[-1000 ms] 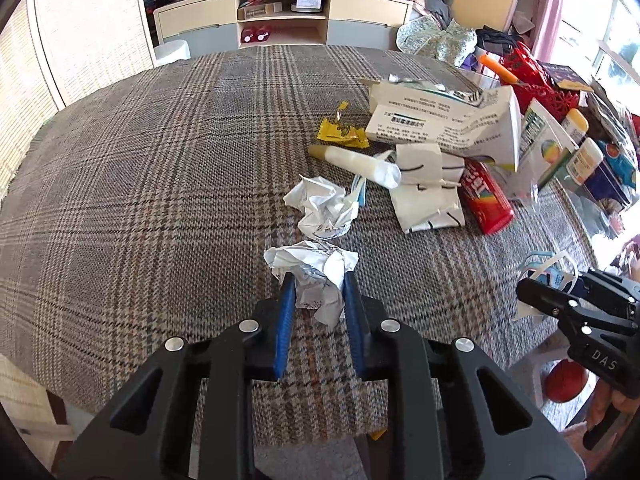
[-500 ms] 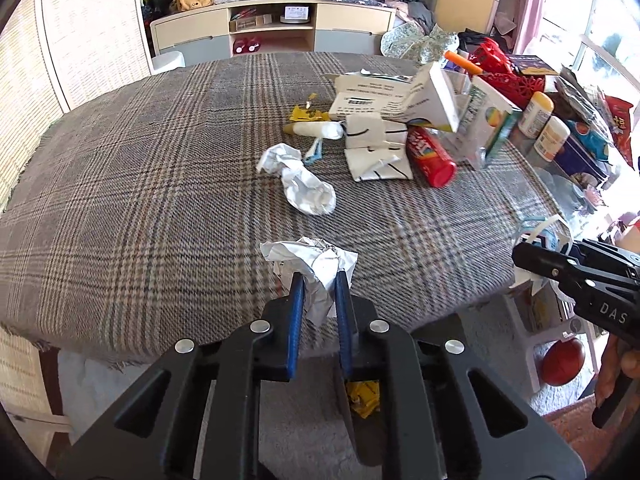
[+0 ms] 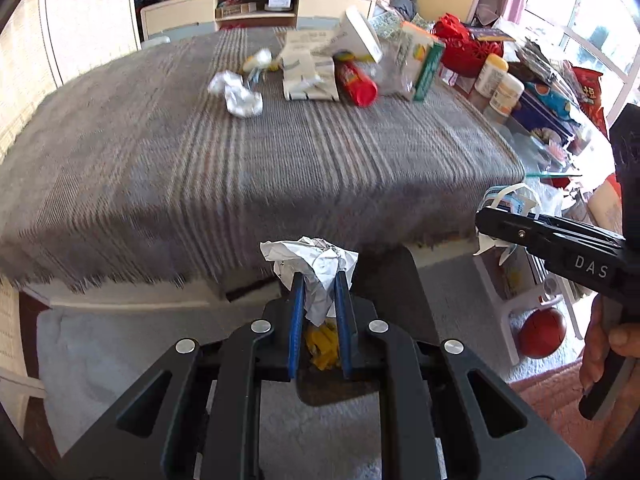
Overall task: Collect trash
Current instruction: 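Lower both held items over the bin and open both tools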
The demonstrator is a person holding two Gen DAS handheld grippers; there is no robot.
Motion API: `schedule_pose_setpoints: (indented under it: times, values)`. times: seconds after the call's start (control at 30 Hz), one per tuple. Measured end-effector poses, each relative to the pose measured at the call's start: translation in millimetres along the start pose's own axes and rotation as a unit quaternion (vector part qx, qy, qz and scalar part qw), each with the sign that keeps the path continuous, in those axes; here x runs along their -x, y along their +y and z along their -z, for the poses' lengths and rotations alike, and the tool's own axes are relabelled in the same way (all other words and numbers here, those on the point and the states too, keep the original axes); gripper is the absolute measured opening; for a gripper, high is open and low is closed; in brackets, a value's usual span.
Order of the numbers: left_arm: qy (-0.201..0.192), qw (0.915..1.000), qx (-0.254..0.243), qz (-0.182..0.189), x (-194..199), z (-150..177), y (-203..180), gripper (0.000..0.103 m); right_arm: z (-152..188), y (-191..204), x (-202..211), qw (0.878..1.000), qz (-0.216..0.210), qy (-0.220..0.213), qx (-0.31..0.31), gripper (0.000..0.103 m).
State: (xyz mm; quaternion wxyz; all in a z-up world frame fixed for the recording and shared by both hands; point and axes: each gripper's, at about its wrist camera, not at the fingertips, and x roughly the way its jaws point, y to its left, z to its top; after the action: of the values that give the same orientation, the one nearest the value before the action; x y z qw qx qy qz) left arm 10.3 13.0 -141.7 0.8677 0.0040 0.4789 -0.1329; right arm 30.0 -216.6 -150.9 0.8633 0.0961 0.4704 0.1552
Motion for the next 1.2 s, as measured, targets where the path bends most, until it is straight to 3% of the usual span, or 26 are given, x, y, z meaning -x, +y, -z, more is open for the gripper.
schedule_pose_setpoints:
  times: [0.33, 0.63, 0.8, 1.0, 1.13, 1.2]
  values:
    - [0.052, 0.9984, 0.007, 0.02, -47, 49, -17, 0.014, 34, 0, -42, 0.999, 0.003, 0.049, -0.024, 0.028]
    - [0.091, 0.9953, 0.009, 0.033, -78, 56, -24, 0.014, 38, -3, -76, 0.995, 0.026, 0.088, -0.034, 0.028]
    - [0.104, 0.9934, 0.011, 0.046, -88, 53, -27, 0.017, 38, -3, -85, 0.994, 0.018, 0.099, -0.042, 0.031]
    - [0.102, 0.994, 0.007, 0.04, -89, 48, -28, 0.029, 35, -2, -88, 0.994, 0.016, 0.101, -0.046, 0.041]
    - [0.101, 0.9941, 0.006, 0.038, -88, 47, -27, 0.031, 34, -6, -85, 0.994, 0.018, 0.099, -0.048, 0.044]
    - [0.098, 0.9945, 0.006, 0.036, -86, 46, -27, 0.037, 32, -9, -82, 0.994, 0.02, 0.096, -0.046, 0.053]
